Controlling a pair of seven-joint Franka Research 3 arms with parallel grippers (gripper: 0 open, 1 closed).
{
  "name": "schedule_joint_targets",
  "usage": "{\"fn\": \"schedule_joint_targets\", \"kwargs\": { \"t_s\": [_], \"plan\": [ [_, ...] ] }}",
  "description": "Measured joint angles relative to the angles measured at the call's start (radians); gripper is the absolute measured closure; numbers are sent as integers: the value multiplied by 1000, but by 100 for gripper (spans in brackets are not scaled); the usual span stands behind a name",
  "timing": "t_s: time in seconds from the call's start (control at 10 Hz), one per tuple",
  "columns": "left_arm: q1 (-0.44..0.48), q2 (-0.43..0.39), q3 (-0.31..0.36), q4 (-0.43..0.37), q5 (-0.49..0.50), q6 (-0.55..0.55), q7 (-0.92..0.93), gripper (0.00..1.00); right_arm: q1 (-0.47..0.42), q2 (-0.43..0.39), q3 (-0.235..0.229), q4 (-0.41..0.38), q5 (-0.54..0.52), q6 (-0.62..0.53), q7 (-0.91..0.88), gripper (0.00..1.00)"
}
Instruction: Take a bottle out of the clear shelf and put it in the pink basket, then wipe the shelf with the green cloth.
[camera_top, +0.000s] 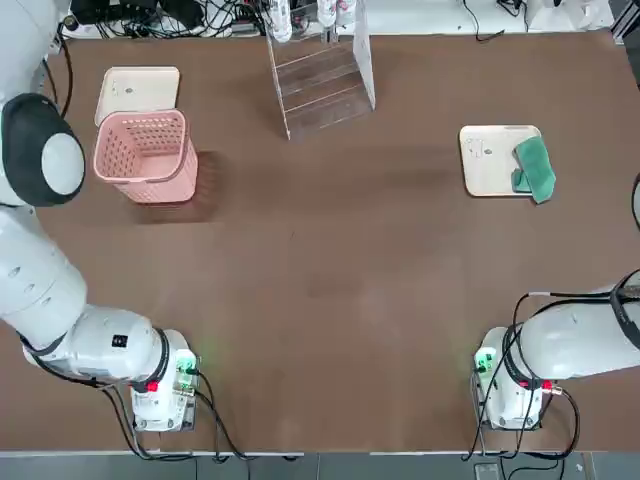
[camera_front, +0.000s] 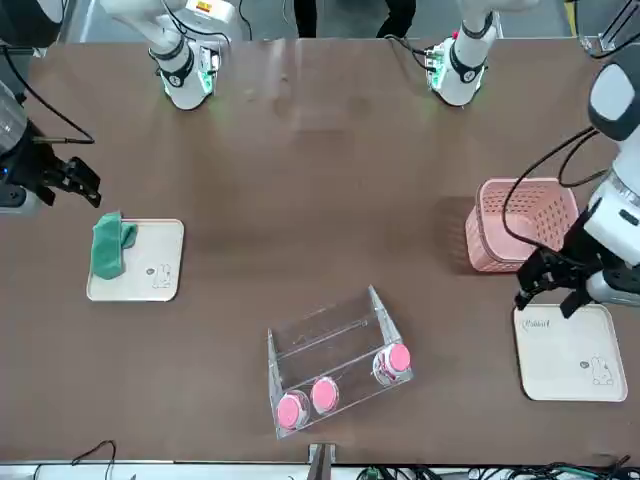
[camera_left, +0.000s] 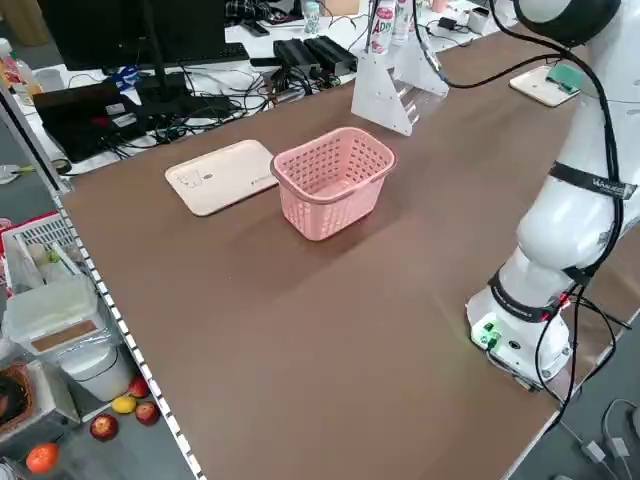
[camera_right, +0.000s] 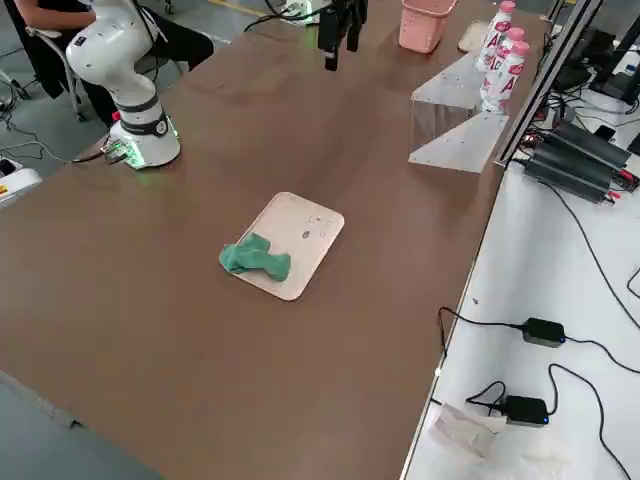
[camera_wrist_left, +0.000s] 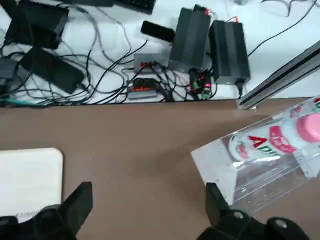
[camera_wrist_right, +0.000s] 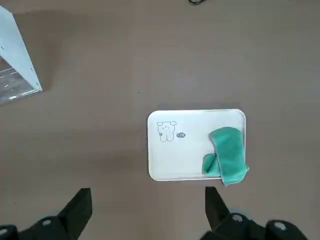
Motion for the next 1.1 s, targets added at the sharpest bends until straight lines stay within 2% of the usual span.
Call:
{"fn": "schedule_joint_targets", "kwargs": {
  "t_s": [0.3, 0.6, 0.9, 1.1],
  "plan": [
    [-92, 42, -7, -2, -1, 164, -14, 0, -1, 0, -1, 0, 0, 0, -11, 0],
    [-194, 154, -9, -4, -1, 359, -16, 0, -2, 0, -1, 0, 0, -1, -12, 0],
    [-253, 223, -7, -4, 0, 528, -16, 3, -2, 0, -1, 0, 0, -1, -13, 0],
    [-274, 251, -6, -3, 6, 586, -16, 5, -3, 0, -1, 0, 0, -1, -14, 0]
  ]
}}
